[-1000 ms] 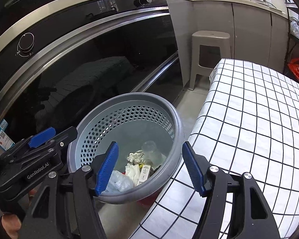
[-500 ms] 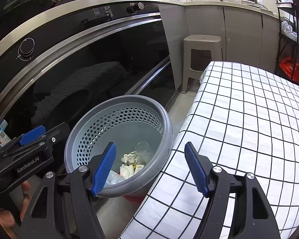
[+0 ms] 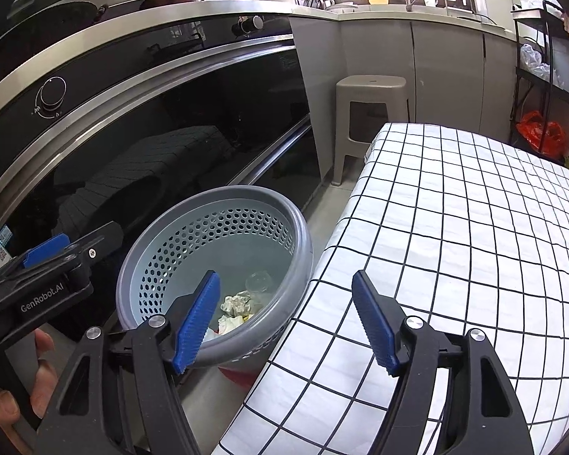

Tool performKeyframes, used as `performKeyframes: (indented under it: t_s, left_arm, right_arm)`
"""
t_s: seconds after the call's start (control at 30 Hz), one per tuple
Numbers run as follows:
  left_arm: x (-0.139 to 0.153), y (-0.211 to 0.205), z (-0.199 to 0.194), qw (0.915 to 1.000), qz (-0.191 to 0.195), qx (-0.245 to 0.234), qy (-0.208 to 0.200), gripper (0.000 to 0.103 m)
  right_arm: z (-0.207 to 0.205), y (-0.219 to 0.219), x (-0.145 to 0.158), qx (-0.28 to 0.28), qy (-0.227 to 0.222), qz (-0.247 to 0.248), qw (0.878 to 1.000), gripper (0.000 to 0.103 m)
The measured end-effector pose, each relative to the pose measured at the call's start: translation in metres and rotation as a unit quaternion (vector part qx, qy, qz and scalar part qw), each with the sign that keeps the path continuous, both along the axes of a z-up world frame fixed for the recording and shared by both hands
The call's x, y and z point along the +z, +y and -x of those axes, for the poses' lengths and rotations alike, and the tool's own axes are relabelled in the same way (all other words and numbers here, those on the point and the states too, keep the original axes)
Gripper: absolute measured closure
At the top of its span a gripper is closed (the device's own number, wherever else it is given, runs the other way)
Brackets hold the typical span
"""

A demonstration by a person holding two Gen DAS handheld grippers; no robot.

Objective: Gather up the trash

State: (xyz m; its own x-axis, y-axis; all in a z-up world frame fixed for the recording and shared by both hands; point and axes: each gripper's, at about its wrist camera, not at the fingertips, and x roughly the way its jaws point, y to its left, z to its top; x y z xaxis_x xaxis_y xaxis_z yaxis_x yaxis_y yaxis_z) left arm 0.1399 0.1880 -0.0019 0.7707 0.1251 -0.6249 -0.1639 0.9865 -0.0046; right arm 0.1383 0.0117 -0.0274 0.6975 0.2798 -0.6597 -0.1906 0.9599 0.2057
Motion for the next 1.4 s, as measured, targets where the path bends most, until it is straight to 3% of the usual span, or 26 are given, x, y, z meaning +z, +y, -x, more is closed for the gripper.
performKeyframes:
  t_s: [0.4,1.4]
  left_arm:
    - [0.003,-0.002,0.002,0.9999,-0.009,0.003,-0.009,0.007]
    - [0.006,0.002,0.003,0.9997,-0.016,0.015,-0.006,0.006]
  right_arm:
    - [0.007,-0.001,0.003,-0.006,-0.005,0.002,1.000,0.034]
    - [0.012,0.005,0.004,-0.002,-0.007,0.007,1.000,0.034]
